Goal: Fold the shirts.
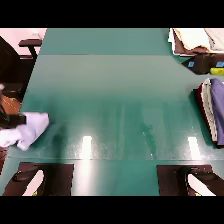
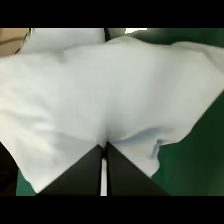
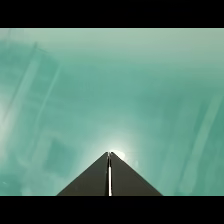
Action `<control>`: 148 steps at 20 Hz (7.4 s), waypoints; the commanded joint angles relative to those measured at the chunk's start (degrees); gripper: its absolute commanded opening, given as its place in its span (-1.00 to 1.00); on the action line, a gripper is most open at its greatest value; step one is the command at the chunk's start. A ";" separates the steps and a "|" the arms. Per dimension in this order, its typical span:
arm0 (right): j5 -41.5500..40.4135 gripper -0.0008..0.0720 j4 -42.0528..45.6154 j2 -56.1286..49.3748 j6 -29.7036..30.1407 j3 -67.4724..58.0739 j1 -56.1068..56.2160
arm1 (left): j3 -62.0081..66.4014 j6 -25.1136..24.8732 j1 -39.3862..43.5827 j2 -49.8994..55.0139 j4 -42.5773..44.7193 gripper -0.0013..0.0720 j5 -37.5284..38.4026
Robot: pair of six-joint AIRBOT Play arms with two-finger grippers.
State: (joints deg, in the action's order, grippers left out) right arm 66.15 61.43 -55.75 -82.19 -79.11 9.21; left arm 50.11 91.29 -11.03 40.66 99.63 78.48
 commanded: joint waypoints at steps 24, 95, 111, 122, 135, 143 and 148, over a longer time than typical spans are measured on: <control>10.36 -0.94 0.02 -0.02 -0.02 -21.16 -17.14 | 44.63 2.10 45.22 41.51 -12.76 0.50 -9.20; 15.82 -0.94 1.57 7.78 4.02 -32.74 -23.93 | 61.31 -8.83 23.47 0.04 -26.10 -0.91 -23.15; 12.79 -0.94 13.55 -25.86 -4.26 -21.00 -3.80 | 43.65 -2.80 23.47 39.39 -5.05 -0.90 -15.96; 22.62 0.22 -4.63 -35.74 2.43 -27.74 -9.38 | 44.96 -4.09 17.09 42.60 -10.36 0.14 -0.85; 15.37 0.22 -19.78 -1.84 8.15 25.38 -21.90 | -13.73 -3.30 11.34 15.69 -33.29 0.15 -15.56; 13.35 0.22 -19.76 3.72 8.13 28.44 -21.86 | -21.27 -6.21 16.00 15.76 -41.62 0.14 -26.18; 15.58 0.22 -16.31 3.72 8.13 28.46 -24.94 | -20.61 -5.79 18.73 15.74 -41.53 -0.81 -28.35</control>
State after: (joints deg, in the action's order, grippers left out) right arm 80.03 42.46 -52.27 -74.04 -50.83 -13.80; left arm 29.47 85.41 6.48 56.45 58.52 51.72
